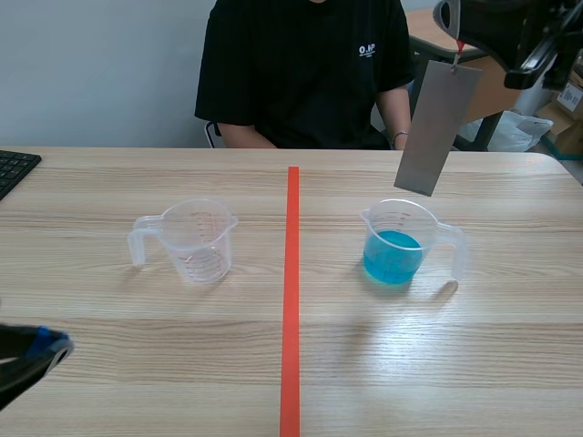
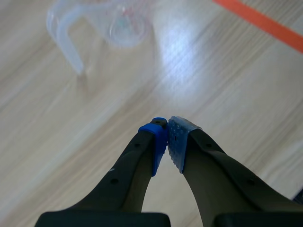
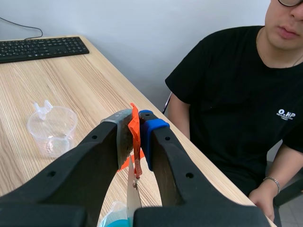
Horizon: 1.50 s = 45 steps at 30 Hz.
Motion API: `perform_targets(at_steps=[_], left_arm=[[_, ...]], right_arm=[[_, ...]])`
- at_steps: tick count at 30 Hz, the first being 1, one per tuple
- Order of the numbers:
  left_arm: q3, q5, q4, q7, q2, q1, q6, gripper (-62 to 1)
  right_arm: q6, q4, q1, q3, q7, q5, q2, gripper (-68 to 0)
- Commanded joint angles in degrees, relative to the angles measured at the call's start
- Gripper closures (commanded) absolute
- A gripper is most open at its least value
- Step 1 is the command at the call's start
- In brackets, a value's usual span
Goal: Do the redox reaction experiment.
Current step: 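Raise the plate and point at it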
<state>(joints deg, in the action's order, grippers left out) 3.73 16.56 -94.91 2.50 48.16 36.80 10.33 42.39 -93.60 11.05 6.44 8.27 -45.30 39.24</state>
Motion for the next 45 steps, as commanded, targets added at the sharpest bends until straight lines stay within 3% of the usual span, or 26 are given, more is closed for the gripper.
perform_targets(at_steps=[1, 10, 16, 21, 32, 45], left_arm=[[2.03, 0.13, -1.27, -0.20, -0.33, -3.72, -0.02, -4.6], [18.10, -4.44, -1.51, -7.65, -4.35, -25.92, -0.09, -4.6], [25.03, -10.14, -0.02, -11.54, -12.04, -37.11, -0.09, -4.6], [30.03, -14.91, 5.90, -13.07, -19.78, -44.13, -0.07, -4.6], [33.09, -23.15, 21.18, -9.14, -33.00, -52.89, 1.51, -4.6], [36.87, -25.35, 34.27, -7.13, -41.09, -61.18, 0.94, -4.4]], right_arm=[[0.33, -0.96, 1.01, -1.05, -0.66, -0.83, 0.90, -1.5], [0.33, -0.96, 1.01, -1.05, -0.66, -0.83, 0.90, -1.5], [0.33, -0.96, 1.01, -1.05, -0.66, -0.83, 0.90, -1.5], [0.33, -0.96, 1.01, -1.05, -0.66, -0.83, 0.90, -1.5], [0.33, -0.96, 1.01, -1.05, -0.66, -0.83, 0.90, -1.5], [0.33, -0.96, 1.01, -1.05, -0.63, -0.83, 0.90, -1.5]])
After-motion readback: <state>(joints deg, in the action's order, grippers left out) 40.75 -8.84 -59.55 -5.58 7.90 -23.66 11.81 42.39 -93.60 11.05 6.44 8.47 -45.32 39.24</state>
